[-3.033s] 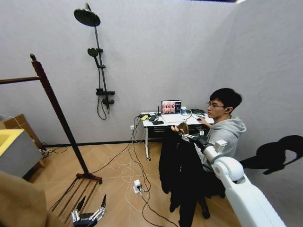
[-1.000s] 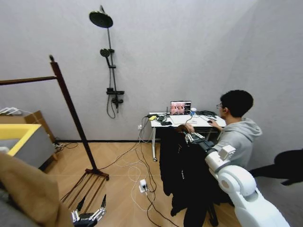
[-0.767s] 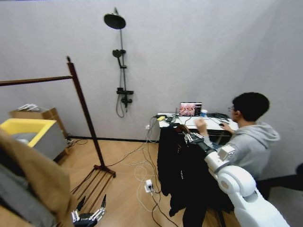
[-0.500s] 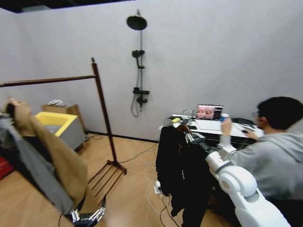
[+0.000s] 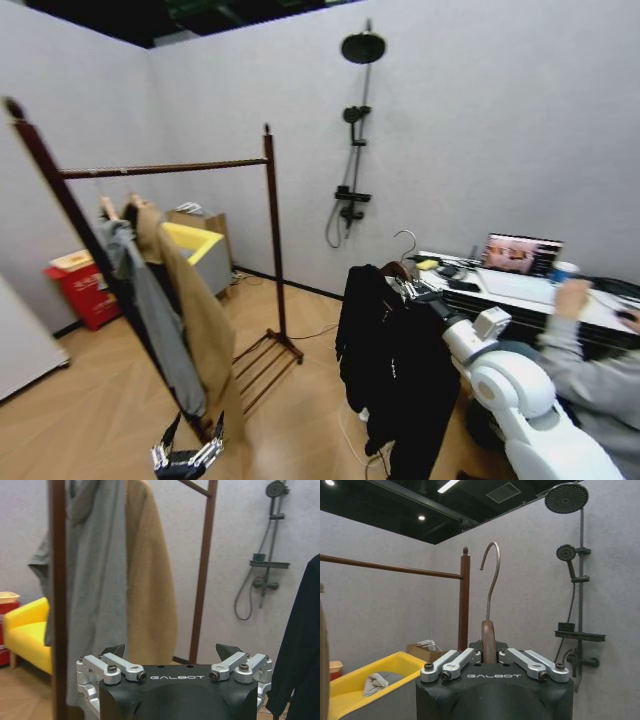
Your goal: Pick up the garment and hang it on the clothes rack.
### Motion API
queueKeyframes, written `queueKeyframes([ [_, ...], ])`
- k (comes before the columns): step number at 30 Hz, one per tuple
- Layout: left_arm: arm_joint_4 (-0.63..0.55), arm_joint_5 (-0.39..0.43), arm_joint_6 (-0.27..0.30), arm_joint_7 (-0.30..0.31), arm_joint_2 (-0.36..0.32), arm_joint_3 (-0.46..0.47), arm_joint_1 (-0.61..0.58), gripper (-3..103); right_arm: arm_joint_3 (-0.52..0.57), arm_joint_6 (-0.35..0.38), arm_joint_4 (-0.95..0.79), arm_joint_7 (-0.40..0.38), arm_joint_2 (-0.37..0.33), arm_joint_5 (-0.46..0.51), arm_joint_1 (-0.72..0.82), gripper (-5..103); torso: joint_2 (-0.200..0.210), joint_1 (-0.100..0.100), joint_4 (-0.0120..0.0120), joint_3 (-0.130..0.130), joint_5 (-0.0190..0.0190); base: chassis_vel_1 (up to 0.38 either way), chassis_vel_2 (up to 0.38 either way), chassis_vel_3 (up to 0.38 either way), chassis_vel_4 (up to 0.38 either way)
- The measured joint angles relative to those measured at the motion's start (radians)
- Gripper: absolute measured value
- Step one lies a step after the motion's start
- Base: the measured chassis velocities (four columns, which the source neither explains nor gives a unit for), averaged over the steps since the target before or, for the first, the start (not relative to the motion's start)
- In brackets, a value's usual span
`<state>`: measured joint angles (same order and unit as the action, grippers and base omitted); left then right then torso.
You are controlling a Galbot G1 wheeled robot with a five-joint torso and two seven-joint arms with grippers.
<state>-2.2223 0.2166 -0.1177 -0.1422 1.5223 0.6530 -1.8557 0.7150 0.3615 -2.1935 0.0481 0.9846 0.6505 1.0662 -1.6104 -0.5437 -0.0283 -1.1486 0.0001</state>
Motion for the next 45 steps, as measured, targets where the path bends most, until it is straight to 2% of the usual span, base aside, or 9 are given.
queueKeyframes([
  [18, 0.000, 0.000, 0.000, 0.000, 0.000, 0.000, 0.000, 100, 0.052, -0.010, 0.032, 0.020, 0.000, -0.001, 0.006, 9, 0.000, 0.000, 0.0001, 0.000, -0.0001, 0.124, 0.126, 0.122, 0.122],
  [30, 0.000, 0.000, 0.000, 0.000, 0.000, 0.000, 0.000, 100, 0.030, -0.027, 0.044, 0.051, 0.005, -0.027, -0.007, 9, 0.000, 0.000, 0.0004, 0.000, -0.0002, 0.102, 0.107, 0.101, 0.093],
  [33, 0.000, 0.000, 0.000, 0.000, 0.000, 0.000, 0.000, 100, 0.017, -0.029, 0.042, 0.051, 0.010, -0.035, -0.010, 9, 0.000, 0.000, -0.0002, 0.000, 0.0001, -0.037, 0.023, 0.022, -0.034],
  [45, 0.000, 0.000, 0.000, 0.000, 0.000, 0.000, 0.000, 100, 0.018, -0.031, -0.003, 0.055, 0.018, -0.042, 0.019, 9, 0.000, 0.000, 0.0000, 0.000, -0.0001, -0.129, 0.114, 0.122, -0.108],
])
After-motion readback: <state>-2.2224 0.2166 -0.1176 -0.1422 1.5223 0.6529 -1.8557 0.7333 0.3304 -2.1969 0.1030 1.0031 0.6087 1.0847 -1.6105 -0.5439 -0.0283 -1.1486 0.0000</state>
